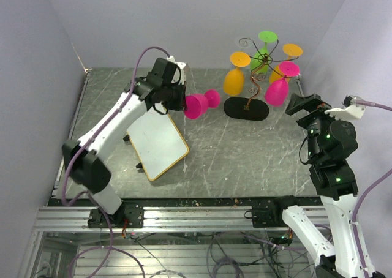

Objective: Take the wine glass off the wine glass rack

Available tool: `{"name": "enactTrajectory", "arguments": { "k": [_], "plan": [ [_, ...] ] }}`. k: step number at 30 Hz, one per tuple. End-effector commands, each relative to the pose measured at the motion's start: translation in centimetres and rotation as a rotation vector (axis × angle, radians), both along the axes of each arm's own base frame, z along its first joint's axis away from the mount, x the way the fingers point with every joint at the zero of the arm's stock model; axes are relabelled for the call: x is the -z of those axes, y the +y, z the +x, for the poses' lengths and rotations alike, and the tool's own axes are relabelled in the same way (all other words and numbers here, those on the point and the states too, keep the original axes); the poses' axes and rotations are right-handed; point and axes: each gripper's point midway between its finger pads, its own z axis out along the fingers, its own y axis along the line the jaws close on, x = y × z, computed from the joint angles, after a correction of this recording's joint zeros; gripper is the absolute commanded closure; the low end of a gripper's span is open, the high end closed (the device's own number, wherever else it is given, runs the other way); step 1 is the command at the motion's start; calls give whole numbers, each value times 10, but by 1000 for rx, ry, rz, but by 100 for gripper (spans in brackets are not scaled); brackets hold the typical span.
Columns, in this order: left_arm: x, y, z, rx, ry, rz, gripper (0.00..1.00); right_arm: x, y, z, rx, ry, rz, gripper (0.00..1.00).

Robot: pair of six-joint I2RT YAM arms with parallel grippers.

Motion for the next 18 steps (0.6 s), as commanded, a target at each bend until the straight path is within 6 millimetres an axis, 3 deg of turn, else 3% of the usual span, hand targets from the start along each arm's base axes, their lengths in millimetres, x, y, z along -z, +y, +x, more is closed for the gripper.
{"name": "enactTrajectory", "arguments": {
  "k": [1,5,8,10,13,16,18],
  "plan": [
    [15,-2,-8,90,189,37,93,-12,6,1,-53,2,-90,0],
    [32,3,13,78,223,137,93,-11,7,1,-57,-2,-89,0],
    [42,2,16,99,269,180,93,-7,13,3,-87,-1,-92,0],
    [44,4,16,97,284,201,93,-1,33,10,-199,10,-135,0],
    [43,7,16,66,269,203,93,14,79,19,-470,58,-227,0],
    [40,12,9,38,264,236,93,29,119,27,-703,136,-221,0],
    [42,9,2,15,259,235,93,33,134,30,-783,154,-197,0]
  ]
}}
